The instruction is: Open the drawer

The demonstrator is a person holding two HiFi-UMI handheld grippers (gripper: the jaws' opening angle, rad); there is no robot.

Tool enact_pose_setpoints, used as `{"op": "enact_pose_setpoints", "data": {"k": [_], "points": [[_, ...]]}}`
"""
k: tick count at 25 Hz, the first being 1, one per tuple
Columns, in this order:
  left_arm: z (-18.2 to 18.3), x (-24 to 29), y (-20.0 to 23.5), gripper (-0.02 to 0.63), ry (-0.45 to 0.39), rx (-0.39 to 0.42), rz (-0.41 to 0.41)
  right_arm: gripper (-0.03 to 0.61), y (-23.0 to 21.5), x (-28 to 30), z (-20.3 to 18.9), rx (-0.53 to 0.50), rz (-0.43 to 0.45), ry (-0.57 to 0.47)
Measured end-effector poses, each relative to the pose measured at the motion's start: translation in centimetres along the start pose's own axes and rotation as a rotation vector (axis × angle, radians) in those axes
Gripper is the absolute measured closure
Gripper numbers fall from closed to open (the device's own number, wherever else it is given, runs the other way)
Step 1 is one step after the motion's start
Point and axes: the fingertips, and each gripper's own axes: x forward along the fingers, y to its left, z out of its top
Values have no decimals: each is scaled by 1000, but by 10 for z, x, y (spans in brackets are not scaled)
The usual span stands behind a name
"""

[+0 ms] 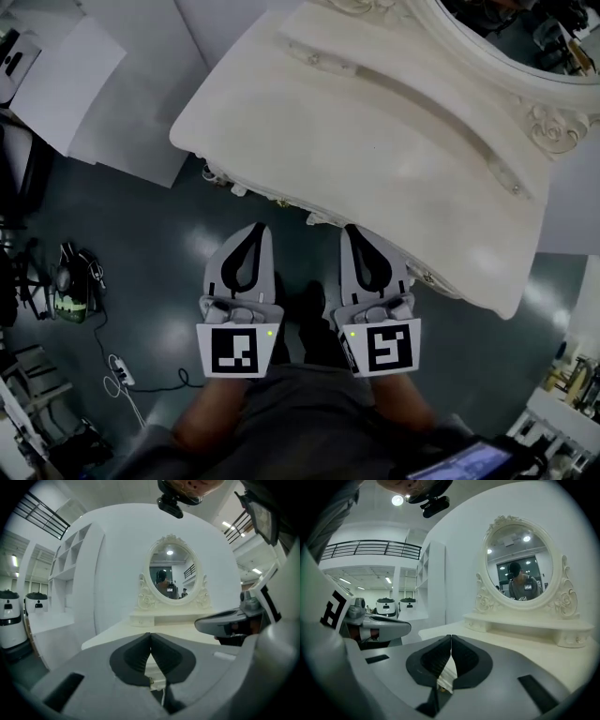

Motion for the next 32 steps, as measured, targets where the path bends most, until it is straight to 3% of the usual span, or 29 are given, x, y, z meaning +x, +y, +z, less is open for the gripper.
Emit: {"op": "enact_pose_setpoints", "data": {"k": [7, 13, 17, 23, 24, 25, 27, 32], "points": [[-90, -1, 1, 598, 159, -78, -54, 565, 31, -5, -89, 84, -14, 179], [-140, 7, -9, 598, 179, -68, -110, 565, 40, -5, -148, 122, -43, 242], [-151, 13, -9, 598, 156, -9, -119, 565, 40, -10, -161, 131, -57, 256], [-162, 33, -15, 595, 100, -4, -119, 565, 30, -18, -175, 135, -61, 270], [-164, 36, -17, 584, 93, -6, -128, 565, 30, -19, -177, 137, -63, 275], [-166, 39, -18, 534, 86, -9, -141, 565, 29, -21, -179, 138, -64, 280], [-170, 45, -22, 389, 83, -21, -164, 565, 27, -23, -183, 139, -66, 287], [-177, 56, -21, 356, 73, -54, -148, 565, 22, -27, -188, 139, -74, 293]]}}
